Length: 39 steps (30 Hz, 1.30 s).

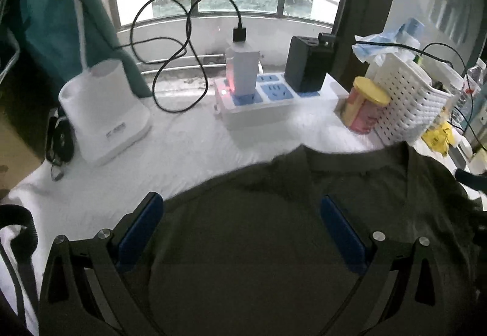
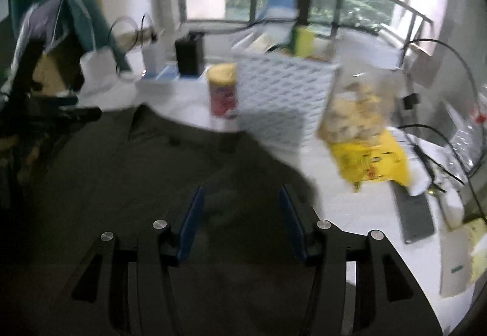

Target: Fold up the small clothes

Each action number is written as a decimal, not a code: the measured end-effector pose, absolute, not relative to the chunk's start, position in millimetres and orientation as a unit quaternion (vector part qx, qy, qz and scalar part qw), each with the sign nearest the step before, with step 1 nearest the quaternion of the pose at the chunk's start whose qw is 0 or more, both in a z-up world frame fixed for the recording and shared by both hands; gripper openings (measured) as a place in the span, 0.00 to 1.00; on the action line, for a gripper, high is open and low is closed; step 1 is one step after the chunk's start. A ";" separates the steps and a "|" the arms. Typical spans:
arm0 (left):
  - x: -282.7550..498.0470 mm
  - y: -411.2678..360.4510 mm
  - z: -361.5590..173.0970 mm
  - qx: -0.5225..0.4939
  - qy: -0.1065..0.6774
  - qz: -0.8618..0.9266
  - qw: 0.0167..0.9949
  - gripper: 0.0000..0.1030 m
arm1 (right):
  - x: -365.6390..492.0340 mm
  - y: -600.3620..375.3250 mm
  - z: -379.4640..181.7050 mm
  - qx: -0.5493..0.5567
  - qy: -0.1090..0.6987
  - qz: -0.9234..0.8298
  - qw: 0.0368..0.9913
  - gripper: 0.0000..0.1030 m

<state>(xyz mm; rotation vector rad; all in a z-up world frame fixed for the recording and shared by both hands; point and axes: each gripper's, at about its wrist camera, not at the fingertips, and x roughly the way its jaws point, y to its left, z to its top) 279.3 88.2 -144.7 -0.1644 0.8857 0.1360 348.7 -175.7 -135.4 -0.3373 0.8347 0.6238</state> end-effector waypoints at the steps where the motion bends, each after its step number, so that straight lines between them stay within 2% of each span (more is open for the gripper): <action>1: 275.2 89.9 -144.4 -0.082 0.428 0.065 0.898 0.98 | 349.1 -173.0 -136.4 -0.161 0.398 0.297 0.853 0.53; 10: 253.7 61.2 -128.2 -0.089 0.409 0.060 0.906 0.98 | 337.8 -188.3 -119.0 -0.160 0.379 0.276 0.869 0.53; 24: 215.7 -5.3 -94.2 -0.064 0.372 0.002 0.926 0.98 | 291.5 -283.5 -102.4 -0.125 0.368 0.190 0.902 0.53; 28: 202.3 -26.1 -92.0 -0.058 0.372 -0.011 0.926 0.98 | 276.5 -310.3 -101.2 -0.119 0.364 0.176 0.907 0.61; 39: 193.8 -73.1 -105.6 -0.055 0.393 -0.022 0.917 0.98 | 270.6 -375.1 -123.3 -0.089 0.385 0.137 0.908 0.62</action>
